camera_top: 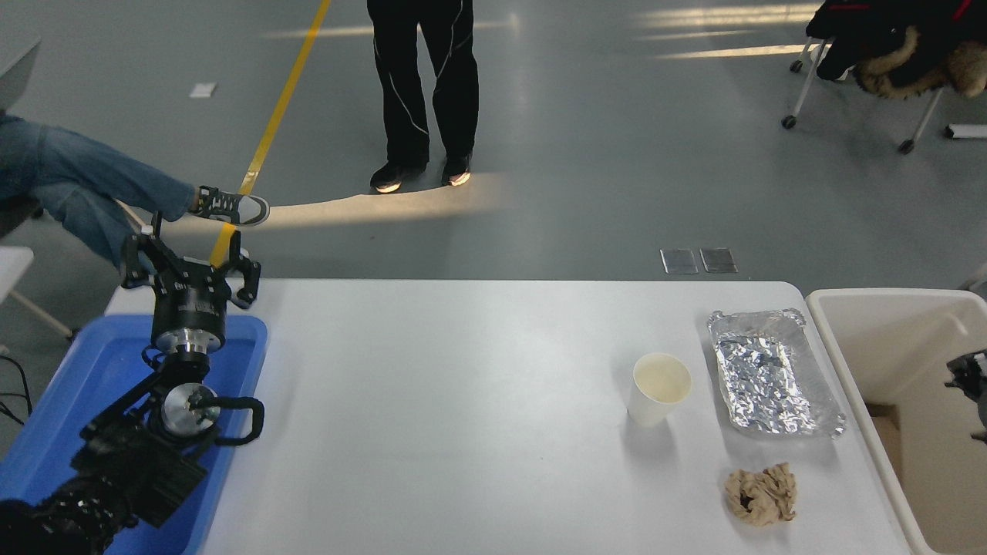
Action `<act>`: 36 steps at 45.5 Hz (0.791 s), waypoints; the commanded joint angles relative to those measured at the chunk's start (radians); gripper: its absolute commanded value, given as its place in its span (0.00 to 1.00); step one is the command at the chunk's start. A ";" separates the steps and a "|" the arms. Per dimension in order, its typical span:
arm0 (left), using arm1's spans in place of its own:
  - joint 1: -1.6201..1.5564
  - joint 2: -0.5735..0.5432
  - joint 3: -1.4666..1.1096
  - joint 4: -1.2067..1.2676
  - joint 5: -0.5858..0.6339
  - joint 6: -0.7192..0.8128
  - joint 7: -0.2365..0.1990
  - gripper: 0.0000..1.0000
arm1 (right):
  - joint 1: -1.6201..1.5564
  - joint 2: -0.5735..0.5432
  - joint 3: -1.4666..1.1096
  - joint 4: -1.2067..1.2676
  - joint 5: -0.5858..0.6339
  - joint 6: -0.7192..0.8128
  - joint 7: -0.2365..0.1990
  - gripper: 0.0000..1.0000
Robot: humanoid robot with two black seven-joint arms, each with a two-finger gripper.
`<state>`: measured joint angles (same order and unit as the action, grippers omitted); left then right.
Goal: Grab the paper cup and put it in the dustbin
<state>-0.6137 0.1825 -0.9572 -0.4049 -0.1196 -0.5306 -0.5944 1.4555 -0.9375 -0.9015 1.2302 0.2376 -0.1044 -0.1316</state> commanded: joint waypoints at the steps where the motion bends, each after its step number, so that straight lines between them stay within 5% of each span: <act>1: 0.000 0.000 0.000 0.000 0.000 0.000 0.001 0.99 | 0.586 0.084 -0.439 0.222 -0.021 0.188 -0.002 1.00; 22: 0.003 0.002 -0.002 0.000 -0.002 0.000 -0.001 0.99 | 1.075 0.577 -0.459 0.249 -0.011 0.594 0.000 1.00; 36: 0.003 0.002 -0.002 0.000 -0.002 0.001 -0.002 0.99 | 1.232 0.738 -0.389 0.249 -0.014 0.733 -0.002 1.00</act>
<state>-0.6108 0.1841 -0.9585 -0.4050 -0.1211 -0.5306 -0.5953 2.5586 -0.3226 -1.3197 1.4714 0.2262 0.5196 -0.1324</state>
